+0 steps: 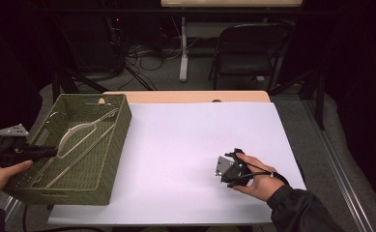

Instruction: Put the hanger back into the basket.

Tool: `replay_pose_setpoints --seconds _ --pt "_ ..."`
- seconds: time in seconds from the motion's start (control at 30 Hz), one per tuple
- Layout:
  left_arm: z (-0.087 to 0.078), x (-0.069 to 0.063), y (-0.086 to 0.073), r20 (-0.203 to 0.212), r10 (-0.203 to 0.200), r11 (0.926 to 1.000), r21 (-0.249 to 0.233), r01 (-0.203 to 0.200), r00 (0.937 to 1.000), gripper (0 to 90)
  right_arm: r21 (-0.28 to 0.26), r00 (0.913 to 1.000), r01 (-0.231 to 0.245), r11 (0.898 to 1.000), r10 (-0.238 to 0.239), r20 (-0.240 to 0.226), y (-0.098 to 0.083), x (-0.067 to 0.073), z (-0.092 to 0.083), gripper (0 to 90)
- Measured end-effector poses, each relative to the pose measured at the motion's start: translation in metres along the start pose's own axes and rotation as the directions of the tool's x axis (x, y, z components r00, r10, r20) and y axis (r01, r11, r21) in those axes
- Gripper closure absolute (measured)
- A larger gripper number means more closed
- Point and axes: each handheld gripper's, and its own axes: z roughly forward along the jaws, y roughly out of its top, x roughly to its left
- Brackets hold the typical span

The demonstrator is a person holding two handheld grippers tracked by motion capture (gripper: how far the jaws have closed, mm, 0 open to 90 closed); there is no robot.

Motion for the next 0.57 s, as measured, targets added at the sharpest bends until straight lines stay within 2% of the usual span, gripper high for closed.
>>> replay_pose_setpoints --seconds 0.07,0.13,0.2,0.23,0.3,0.37,0.43,0.47,0.57 --pt "-0.001 -0.006 -0.001 0.028 0.004 1.0000 -0.005 -0.004 0.9996 68.6 -0.005 1.0000 -0.001 1.000 0.001 0.003 0.000 0.000 -0.001 33.4" --pt "0.000 -0.014 -0.001 0.046 0.020 0.9997 0.015 -0.021 0.9987 68.1 -0.006 1.0000 -0.003 1.000 0.003 0.003 0.000 0.000 -0.001 33.4" --pt "0.000 -0.023 -0.001 0.094 0.015 0.9998 0.015 -0.017 0.9955 69.2 -0.009 0.9999 -0.012 1.000 0.012 0.005 0.000 0.001 -0.002 33.4" --pt "-0.001 -0.028 -0.002 0.092 0.022 0.9997 0.011 -0.023 0.9955 69.1 -0.007 0.9999 -0.013 1.000 0.013 0.009 0.000 0.001 -0.003 33.4" --pt "-0.003 -0.037 -0.002 0.061 0.043 0.9991 -0.002 -0.043 0.9972 67.1 -0.017 1.0000 -0.003 1.000 0.003 0.008 0.000 0.000 -0.003 33.3" --pt "-0.005 -0.046 -0.002 0.007 0.061 0.9980 -0.018 -0.061 0.9981 59.5 -0.015 0.9999 -0.008 1.000 0.008 0.014 0.000 0.000 -0.005 33.3" --pt "-0.006 -0.053 -0.002 -0.024 0.051 0.9978 -0.041 -0.052 0.9984 53.6 -0.023 0.9998 -0.013 1.000 0.013 0.015 0.000 0.000 -0.006 33.0" --pt "-0.007 -0.056 -0.003 -0.029 0.051 0.9975 -0.047 -0.052 0.9983 52.3 -0.021 0.9997 -0.014 1.000 0.014 0.018 -0.001 0.000 -0.007 32.8" --pt "-0.008 -0.064 -0.005 -0.034 0.008 0.9969 -0.078 -0.010 0.9994 47.4 -0.033 0.9990 -0.041 0.999 0.042 0.019 -0.002 0.001 -0.010 32.1"
